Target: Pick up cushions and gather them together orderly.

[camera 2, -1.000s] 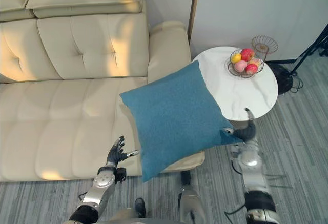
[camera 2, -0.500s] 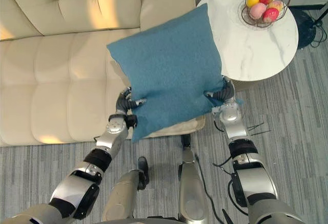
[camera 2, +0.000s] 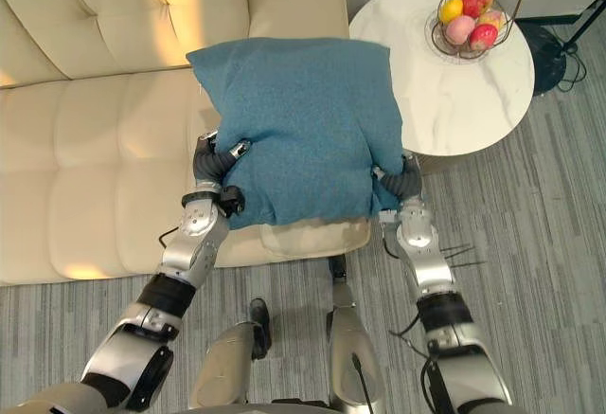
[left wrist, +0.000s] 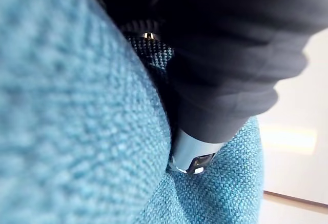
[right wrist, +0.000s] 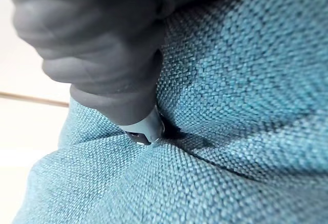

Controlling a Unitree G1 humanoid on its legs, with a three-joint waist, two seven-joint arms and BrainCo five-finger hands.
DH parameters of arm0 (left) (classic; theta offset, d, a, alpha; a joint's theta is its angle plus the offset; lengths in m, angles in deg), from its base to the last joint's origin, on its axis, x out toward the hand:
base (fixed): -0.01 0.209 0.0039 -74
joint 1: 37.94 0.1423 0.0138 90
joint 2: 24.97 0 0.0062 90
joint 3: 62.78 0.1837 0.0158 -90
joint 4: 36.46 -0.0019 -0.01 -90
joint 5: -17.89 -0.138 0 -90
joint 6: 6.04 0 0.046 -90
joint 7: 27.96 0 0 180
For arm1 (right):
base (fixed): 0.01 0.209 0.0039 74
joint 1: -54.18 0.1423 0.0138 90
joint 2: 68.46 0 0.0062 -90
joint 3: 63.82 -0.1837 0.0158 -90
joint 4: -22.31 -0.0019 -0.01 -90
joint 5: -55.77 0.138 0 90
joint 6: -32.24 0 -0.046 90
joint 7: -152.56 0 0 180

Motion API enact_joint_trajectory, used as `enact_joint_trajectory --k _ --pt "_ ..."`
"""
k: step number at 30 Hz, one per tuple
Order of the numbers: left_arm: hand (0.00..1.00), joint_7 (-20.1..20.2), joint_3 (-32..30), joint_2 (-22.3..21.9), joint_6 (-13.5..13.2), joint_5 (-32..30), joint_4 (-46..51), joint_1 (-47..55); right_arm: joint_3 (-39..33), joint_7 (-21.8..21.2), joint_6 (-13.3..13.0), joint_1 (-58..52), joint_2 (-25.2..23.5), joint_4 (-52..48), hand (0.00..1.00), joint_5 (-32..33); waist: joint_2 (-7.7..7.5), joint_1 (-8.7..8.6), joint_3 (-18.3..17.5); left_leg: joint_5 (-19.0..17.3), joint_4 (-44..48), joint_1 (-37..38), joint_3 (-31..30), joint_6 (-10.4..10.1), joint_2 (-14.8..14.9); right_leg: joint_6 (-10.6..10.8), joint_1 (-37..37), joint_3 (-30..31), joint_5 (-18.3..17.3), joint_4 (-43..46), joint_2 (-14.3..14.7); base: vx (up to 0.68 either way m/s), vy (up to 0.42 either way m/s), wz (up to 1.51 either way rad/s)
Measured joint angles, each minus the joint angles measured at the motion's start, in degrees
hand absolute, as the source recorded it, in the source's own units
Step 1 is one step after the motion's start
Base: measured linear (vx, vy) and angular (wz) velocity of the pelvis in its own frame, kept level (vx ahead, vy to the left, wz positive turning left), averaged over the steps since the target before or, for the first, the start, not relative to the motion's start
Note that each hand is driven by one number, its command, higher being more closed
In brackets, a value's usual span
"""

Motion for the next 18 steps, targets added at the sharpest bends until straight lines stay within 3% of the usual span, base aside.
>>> enact_joint_trajectory --k 7,10,11,12,13,14,15,16,18 --pt "1.00 1.38 -0.52 -0.16 -0.07 -2.40 13.93 18.37 0.02 -4.70 -1.94 -12.01 -5.85 -10.13 1.00 3.53 0.01 1.20 -7.00 -0.14 -1.78 5.01 0.75 0.26 -0.24 -0.14 3.19 0.49 -0.67 0.97 -0.09 0.00 0.051 -0.02" --pt "1.00 1.55 -0.96 -0.32 -1.31 -3.44 16.85 21.19 0.28 -5.18 -3.69 -15.83 -8.15 -14.65 1.00 4.85 -0.16 3.61 -7.11 -1.42 0.95 5.17 2.98 1.42 -0.72 0.29 3.04 2.55 -0.77 3.00 -0.47 -0.15 0.066 -0.34" --pt "1.00 1.60 -1.51 -0.38 -1.77 -3.91 17.61 21.98 0.44 -5.93 -3.86 -16.35 -8.75 -16.06 1.00 5.12 -0.55 3.74 -7.35 -2.26 4.07 3.38 3.23 2.09 -1.09 1.98 1.13 2.89 -0.01 5.05 -1.10 -0.26 0.074 -0.41" --pt "1.00 2.00 -2.58 -0.96 -2.20 -4.71 17.80 22.17 0.79 -6.47 -4.58 -16.10 -8.61 -16.32 1.00 6.05 -0.42 4.14 -7.55 -1.66 4.75 1.73 4.22 3.24 -0.45 6.68 -1.41 2.53 2.96 5.81 -0.79 -0.29 0.048 -0.39" --pt "1.00 2.53 -3.16 -1.24 -2.20 -5.15 17.70 22.03 0.78 -6.83 -4.83 -16.08 -8.70 -16.33 1.00 6.11 -0.32 4.03 -7.44 -1.15 4.79 1.20 4.91 3.90 -0.14 7.62 -2.67 1.87 1.77 8.76 -1.22 -0.34 0.014 -0.10" --pt "1.00 2.82 -3.23 -1.62 -2.16 -6.07 17.55 22.32 0.78 -7.03 -4.85 -16.60 -8.84 -16.25 1.00 6.14 -0.12 3.22 -7.31 -0.07 4.95 0.77 4.13 4.41 -0.03 0.65 -6.54 -0.35 -9.89 25.76 -1.45 -0.30 -0.008 0.26" --pt "1.00 3.26 -3.16 -2.10 -2.16 -6.73 17.60 23.00 0.77 -7.03 -4.87 -17.63 -8.88 -16.25 1.00 6.08 -0.13 3.26 -7.33 0.72 4.86 1.64 3.18 4.48 -0.06 -0.29 -7.36 -0.79 -17.34 38.63 -1.55 -0.25 0.002 0.45" --pt "1.00 3.60 -3.17 -2.69 -2.17 -7.11 17.64 24.03 0.78 -7.04 -4.88 -18.54 -8.88 -16.26 1.00 5.96 -0.13 3.40 -7.52 1.39 4.79 1.92 1.97 4.22 -0.08 0.95 -6.42 -0.81 -21.68 47.37 -1.62 -0.18 -0.038 0.53" --pt "1.00 3.96 -3.19 -3.07 -2.26 -7.14 17.81 25.87 1.31 -7.09 -4.93 -19.49 -8.91 -16.30 1.00 5.58 -0.52 3.79 -8.10 3.55 4.73 0.12 -1.22 3.31 -0.22 3.25 -1.52 -0.14 -27.10 55.67 -1.43 -0.25 -0.149 0.73"
